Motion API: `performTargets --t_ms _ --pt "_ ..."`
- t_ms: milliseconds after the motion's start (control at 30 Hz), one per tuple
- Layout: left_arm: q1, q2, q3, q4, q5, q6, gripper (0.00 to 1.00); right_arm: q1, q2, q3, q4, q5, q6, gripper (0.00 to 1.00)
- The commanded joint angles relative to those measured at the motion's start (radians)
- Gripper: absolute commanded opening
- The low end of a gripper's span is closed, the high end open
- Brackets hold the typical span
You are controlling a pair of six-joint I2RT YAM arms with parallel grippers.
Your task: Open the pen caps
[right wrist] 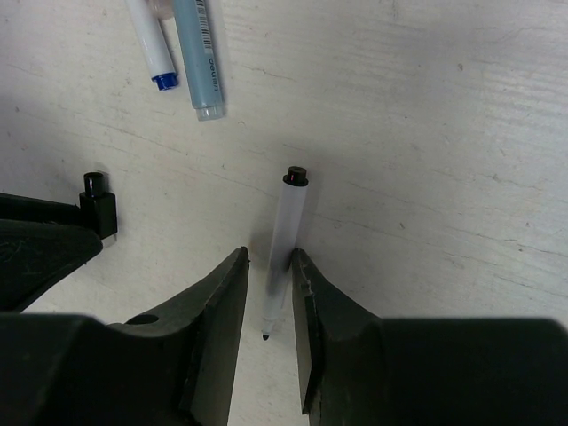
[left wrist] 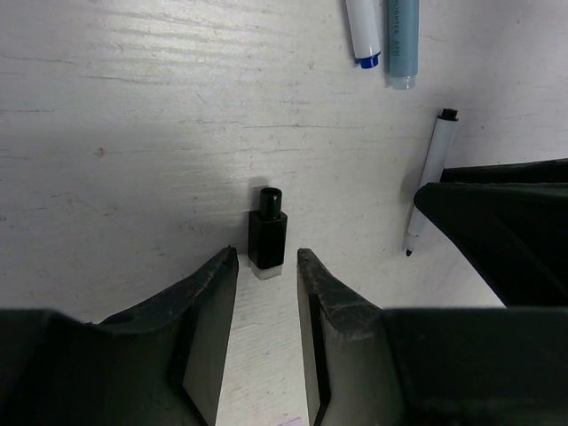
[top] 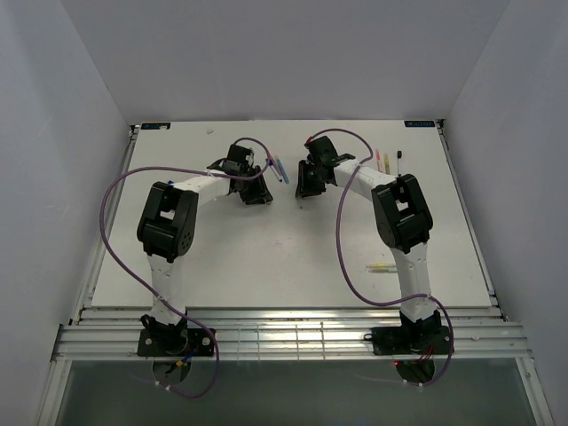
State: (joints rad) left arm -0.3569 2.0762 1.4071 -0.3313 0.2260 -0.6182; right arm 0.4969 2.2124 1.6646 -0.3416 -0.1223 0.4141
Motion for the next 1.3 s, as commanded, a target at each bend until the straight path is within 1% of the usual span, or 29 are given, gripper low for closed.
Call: performTargets --t_ms 0,133,167,200,300,333,433,533,600,733,767,833,867,900,933,967,1000,1033,1067,1100,1133,1167,1233,1267 --pt "0.018 0.004 -0.017 -0.06 -0.05 0.023 0.45 -0.006 0.001 0.023 0.003 -0.017 -0.026 0.33" --pt "0.022 -0.014 -0.029 -0.06 -0.059 0.029 0.47 -0.006 -0.005 0.038 0.001 -0.033 -0.041 0.36" --pt "0.024 -0.021 -0.033 -0.06 -0.069 0.031 0.48 -0.006 -0.01 0.04 0.003 -0.034 -0.044 0.38" --pt "0.026 -0.037 -0.037 -0.055 -0.074 0.031 0.48 -0.006 -0.013 0.044 0.003 -0.034 -0.047 0.42" --pt "0.029 -0.071 -0.057 -0.043 -0.07 0.034 0.53 -0.008 -0.029 0.052 0.0 -0.028 -0.058 0.51" --pt "0.029 -0.099 -0.062 -0.034 -0.067 0.034 0.54 -0.009 -0.036 0.057 -0.002 -0.025 -0.06 0.52" --pt "0.029 -0.165 -0.077 -0.022 -0.059 0.043 0.57 -0.011 -0.074 0.055 -0.004 -0.017 -0.063 0.55" --pt "0.029 -0.223 -0.091 -0.023 -0.047 0.048 0.6 -0.011 -0.144 0.026 -0.014 0.004 -0.064 0.57" --pt "0.029 -0.293 -0.117 -0.022 -0.04 0.049 0.63 -0.009 -0.216 -0.005 -0.025 0.026 -0.064 0.59" --pt "0.029 -0.418 -0.183 -0.011 -0.019 0.049 0.64 -0.014 -0.373 -0.149 -0.05 0.101 -0.058 0.61" --pt "0.029 -0.468 -0.201 -0.008 -0.01 0.048 0.65 -0.018 -0.443 -0.234 -0.06 0.111 -0.051 0.62" --pt "0.027 -0.517 -0.261 0.012 0.019 0.035 0.65 -0.04 -0.518 -0.334 -0.066 0.118 -0.002 0.62" --pt "0.029 -0.539 -0.282 0.021 0.036 0.031 0.65 -0.05 -0.596 -0.441 -0.066 0.142 0.021 0.62" --pt "0.029 -0.58 -0.305 0.046 0.048 0.023 0.66 -0.063 -0.634 -0.491 -0.068 0.15 0.046 0.61" --pt "0.027 -0.597 -0.344 0.055 0.062 0.008 0.66 -0.098 -0.673 -0.537 -0.077 0.161 0.092 0.61" --pt "0.026 -0.613 -0.362 0.064 0.091 0.002 0.66 -0.122 -0.75 -0.58 -0.086 0.168 0.113 0.6" --pt "0.026 -0.636 -0.376 0.081 0.107 -0.005 0.66 -0.147 -0.785 -0.654 -0.1 0.171 0.129 0.6" --pt "0.022 -0.645 -0.388 0.086 0.121 -0.012 0.66 -0.211 -0.824 -0.689 -0.102 0.161 0.141 0.6" --pt "0.022 -0.653 -0.407 0.089 0.14 -0.014 0.66 -0.245 -0.885 -0.716 -0.102 0.147 0.14 0.6" --pt "0.021 -0.659 -0.411 0.089 0.151 -0.014 0.66 -0.277 -0.908 -0.75 -0.102 0.133 0.131 0.6" --pt "0.021 -0.672 -0.416 0.089 0.162 -0.014 0.66 -0.331 -0.928 -0.758 -0.103 0.084 0.115 0.6" --pt "0.021 -0.682 -0.428 0.089 0.18 -0.02 0.66 -0.351 -0.948 -0.76 -0.103 0.079 0.08 0.6" --pt "0.021 -0.711 -0.441 0.104 0.206 -0.023 0.66 -0.383 -0.941 -0.732 -0.1 0.093 0.045 0.6" --pt "0.021 -0.719 -0.45 0.107 0.214 -0.029 0.66 -0.389 -0.904 -0.711 -0.099 0.101 0.005 0.6"
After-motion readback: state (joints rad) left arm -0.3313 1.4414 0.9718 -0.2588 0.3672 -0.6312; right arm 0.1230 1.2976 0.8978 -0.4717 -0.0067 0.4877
